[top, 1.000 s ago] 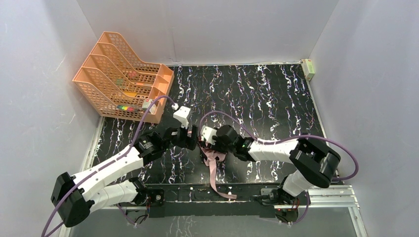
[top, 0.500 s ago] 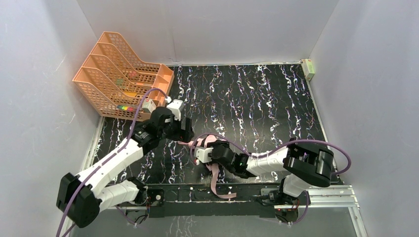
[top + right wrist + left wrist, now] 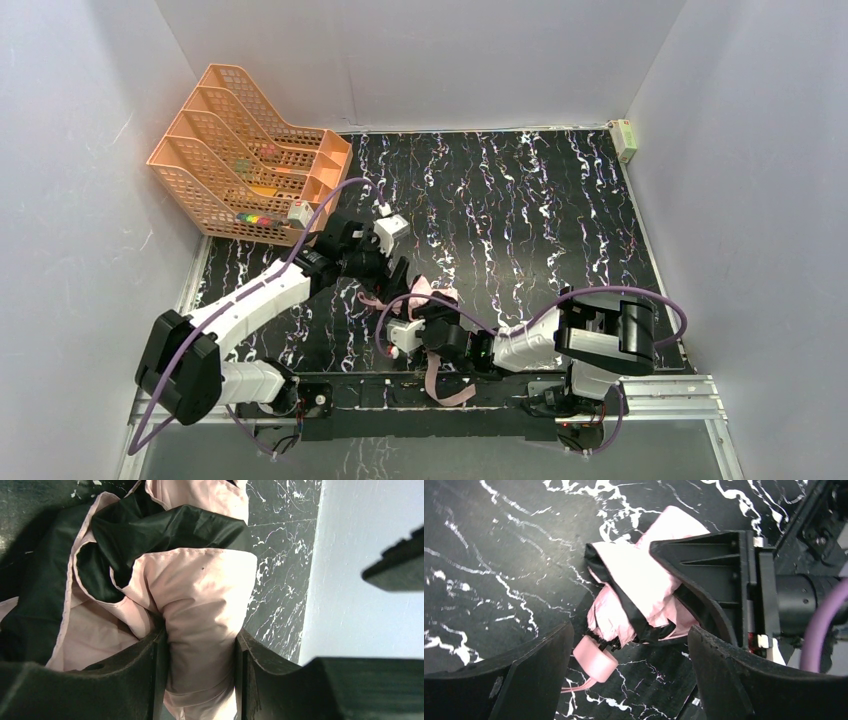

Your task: Put away the umbrella

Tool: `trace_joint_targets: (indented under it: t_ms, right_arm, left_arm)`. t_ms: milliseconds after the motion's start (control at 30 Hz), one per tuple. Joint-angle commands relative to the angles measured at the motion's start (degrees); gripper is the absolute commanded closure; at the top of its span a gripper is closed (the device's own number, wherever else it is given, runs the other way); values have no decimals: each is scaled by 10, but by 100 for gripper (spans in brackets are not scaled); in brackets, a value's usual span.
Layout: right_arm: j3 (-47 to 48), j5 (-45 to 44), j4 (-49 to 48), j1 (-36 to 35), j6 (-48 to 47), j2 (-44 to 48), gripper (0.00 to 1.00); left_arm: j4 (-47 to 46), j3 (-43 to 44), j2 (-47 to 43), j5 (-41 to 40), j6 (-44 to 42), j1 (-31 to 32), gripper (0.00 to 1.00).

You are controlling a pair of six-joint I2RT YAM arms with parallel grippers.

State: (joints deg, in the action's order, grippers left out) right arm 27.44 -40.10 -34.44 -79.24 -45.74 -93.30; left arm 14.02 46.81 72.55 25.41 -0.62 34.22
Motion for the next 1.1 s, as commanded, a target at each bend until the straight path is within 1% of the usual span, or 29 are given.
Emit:
trace_joint_targets:
  t_ms: [0, 100, 267, 367, 433, 500, 667, 800, 900, 933, 1000, 1067]
  right_arm:
    - [-21, 43, 53, -19, -2, -19, 100]
    - [-24, 45, 55, -24, -3, -16, 100]
    - [-29, 47, 62, -30, -1, -13, 100]
    - [-33, 34, 75, -33, 0, -16, 100]
    - [-38, 34, 89, -35, 5, -10, 100]
    - [-45, 38, 101, -35, 16, 2, 100]
    - [-59, 33, 110, -35, 26, 9, 100]
    - [-57, 34, 115, -35, 28, 13, 100]
    - [-58, 33, 115, -35, 29, 16, 100]
    - [-59, 33, 115, -35, 29, 17, 100]
    - [-62, 29, 106, -35, 32, 24, 100]
    - [-65, 29, 99, -35, 35, 22, 100]
  left_arm:
    - [-43, -17, -27, 85, -87, -1, 15]
    - [-51, -20, -14, 91, -102, -1, 14]
    - [-29, 7, 41, 124, -141, -1, 14]
    - [27, 39, 85, 158, -167, -1, 16]
    - [42, 44, 107, 164, -179, -1, 18]
    - [37, 41, 114, 165, -182, 0, 19]
    - [20, 44, 142, 201, -173, 0, 18]
    - [20, 47, 178, 203, -175, 1, 19]
    - [13, 41, 195, 207, -178, 14, 20]
    - [12, 37, 202, 194, -183, 22, 20]
    - [6, 34, 219, 154, -193, 31, 27]
    - [15, 40, 236, 143, -200, 44, 28]
